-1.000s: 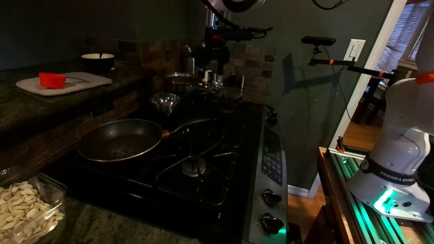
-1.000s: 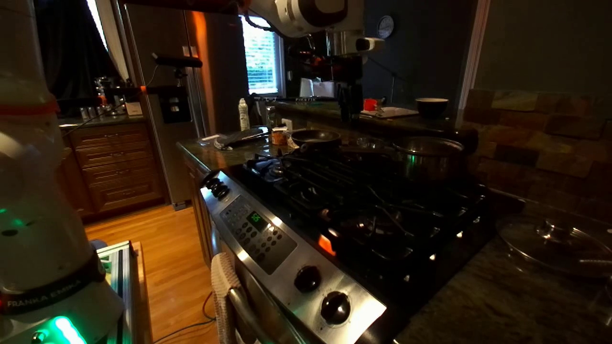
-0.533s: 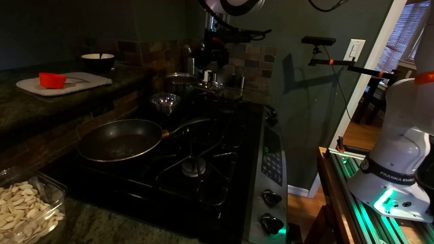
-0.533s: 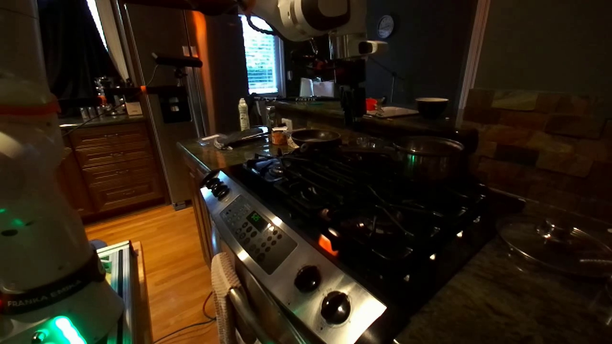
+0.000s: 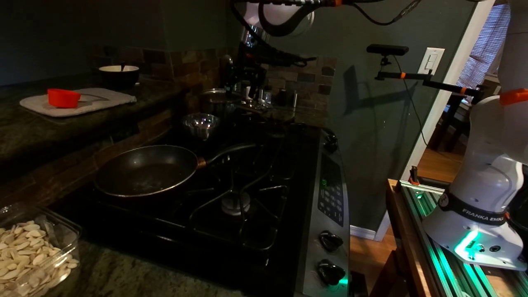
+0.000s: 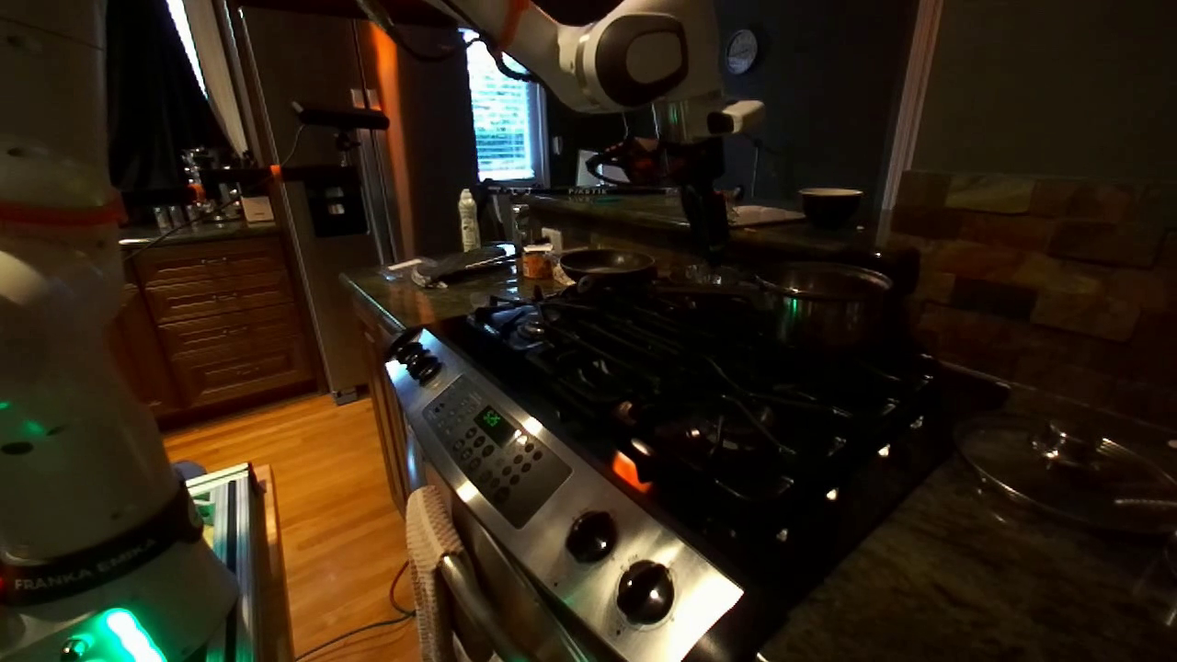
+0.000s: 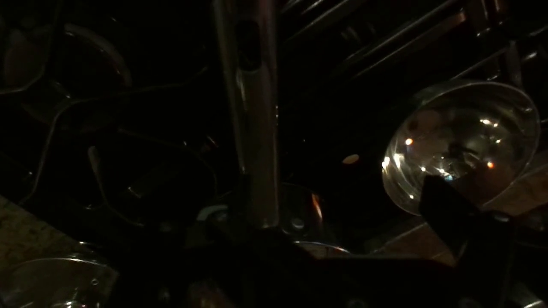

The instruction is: Slide the silver pot to the bottom right stove plate

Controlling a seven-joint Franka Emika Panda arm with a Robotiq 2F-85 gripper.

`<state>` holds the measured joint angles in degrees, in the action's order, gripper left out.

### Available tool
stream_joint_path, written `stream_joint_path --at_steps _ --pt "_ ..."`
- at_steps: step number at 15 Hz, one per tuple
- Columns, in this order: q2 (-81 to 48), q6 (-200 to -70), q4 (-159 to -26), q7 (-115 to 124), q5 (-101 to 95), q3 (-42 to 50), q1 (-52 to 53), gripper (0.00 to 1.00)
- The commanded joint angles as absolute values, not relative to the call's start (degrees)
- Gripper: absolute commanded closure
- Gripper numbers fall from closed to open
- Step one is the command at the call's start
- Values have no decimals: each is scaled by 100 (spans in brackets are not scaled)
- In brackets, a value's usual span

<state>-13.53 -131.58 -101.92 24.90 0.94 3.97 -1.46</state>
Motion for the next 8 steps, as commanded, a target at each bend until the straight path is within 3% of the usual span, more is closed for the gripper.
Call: stream_joint_path --at_steps 1,8 --pt "-1626 -13737 -10162 2630 -64 523 -94 0" --pt "-1834 -14166 -10254 2619 -597 773 -9 0"
